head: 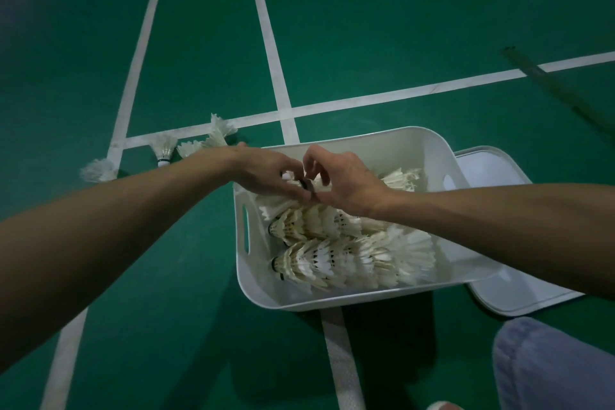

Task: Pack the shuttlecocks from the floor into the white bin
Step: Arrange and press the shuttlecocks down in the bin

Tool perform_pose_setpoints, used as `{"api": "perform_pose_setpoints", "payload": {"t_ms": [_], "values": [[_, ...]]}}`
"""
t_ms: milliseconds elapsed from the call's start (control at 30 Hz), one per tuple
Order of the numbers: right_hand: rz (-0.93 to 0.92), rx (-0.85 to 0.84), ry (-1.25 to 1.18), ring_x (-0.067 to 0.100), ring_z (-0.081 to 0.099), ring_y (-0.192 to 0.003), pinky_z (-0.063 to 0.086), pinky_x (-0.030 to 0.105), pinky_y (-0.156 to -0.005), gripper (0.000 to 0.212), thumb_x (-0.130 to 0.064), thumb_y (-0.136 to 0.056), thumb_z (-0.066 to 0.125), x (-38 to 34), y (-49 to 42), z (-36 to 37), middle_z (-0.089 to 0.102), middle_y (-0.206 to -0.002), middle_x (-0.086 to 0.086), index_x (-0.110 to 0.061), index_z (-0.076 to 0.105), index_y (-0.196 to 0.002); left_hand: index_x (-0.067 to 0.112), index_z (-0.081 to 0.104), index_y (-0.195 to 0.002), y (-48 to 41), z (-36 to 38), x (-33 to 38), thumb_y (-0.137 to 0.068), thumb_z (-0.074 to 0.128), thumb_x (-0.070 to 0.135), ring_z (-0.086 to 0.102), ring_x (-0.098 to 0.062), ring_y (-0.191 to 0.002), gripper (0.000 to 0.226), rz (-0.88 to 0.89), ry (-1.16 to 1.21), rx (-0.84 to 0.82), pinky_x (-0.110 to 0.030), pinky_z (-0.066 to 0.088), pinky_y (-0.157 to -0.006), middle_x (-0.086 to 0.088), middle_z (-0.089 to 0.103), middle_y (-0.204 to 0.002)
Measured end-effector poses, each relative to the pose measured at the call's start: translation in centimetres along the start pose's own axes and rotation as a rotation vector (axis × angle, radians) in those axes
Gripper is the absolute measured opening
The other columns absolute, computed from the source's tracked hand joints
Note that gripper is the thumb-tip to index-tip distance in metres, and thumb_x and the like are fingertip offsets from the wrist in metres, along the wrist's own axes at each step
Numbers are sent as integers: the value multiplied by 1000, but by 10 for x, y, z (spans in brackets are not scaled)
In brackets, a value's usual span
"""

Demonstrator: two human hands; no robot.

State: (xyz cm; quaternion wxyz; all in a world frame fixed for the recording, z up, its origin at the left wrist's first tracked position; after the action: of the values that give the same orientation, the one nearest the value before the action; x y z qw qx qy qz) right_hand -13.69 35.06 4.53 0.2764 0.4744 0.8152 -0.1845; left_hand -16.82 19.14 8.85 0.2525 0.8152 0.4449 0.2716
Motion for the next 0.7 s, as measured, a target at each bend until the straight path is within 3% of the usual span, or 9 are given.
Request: {"api": "perform_pose_setpoints", "payload": {"t_ms": [100,200,333,500,633,700], "values": [[-6,-26,10,12,54,-81,41,15,-64,49,-13,-78,78,3,3,-3,58,-96,-6,-16,48,-116,22,51,-125,3,-2,4,-74,28,75,47,-15,-105,77,-38,10,1,-41,39,-101,-3,52,-133],[-29,-39,33,14,54,-87,45,21,-73,59,-5,-80,73,11,8,-7,53,-98,-5,-23,47,-130,22,49,-133,4,-2,3,-68,20,79,49,-19,-119,91,-33,56,11,-47,33,-108,-3,49,-140],[-64,-60,79,12,51,-90,48,20,-83,56,-3,-88,65,29,15,-18,44,-107,-2,-29,53,-136,25,55,-122,2,0,-4,-78,29,76,58,-13,-103,72,-8,58,-1,-45,43,-99,0,59,-124],[-4,-42,118,10,47,-91,41,11,-78,40,-6,-89,64,47,21,-34,44,-107,-5,-21,63,-126,27,56,-121,-2,2,-9,-68,30,89,57,-13,-109,86,-13,37,9,-49,38,-103,3,56,-129],[42,-5,148,14,52,-89,51,36,-87,38,-6,-86,66,53,26,-38,59,-107,2,-16,64,-123,35,46,-131,-7,5,-16,-79,52,70,47,-16,-122,63,-54,-115,33,-50,29,-108,6,47,-141],[94,-46,139,16,55,-87,52,39,-85,59,-4,-84,68,51,28,-35,62,-104,4,-23,49,-137,36,42,-134,-8,5,-17,-82,55,62,44,-17,-125,60,-62,-135,38,-49,28,-109,6,43,-144]]}}
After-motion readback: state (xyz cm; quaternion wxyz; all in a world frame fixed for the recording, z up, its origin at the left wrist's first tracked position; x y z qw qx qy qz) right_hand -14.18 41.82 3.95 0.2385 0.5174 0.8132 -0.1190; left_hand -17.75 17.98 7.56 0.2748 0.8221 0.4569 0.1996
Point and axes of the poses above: each hand's wrist, its own y-axis away from the middle knuckle, its own z-axis out of the palm, x = y × z, the point moved 1 cm from there along -y, towards the middle knuckle
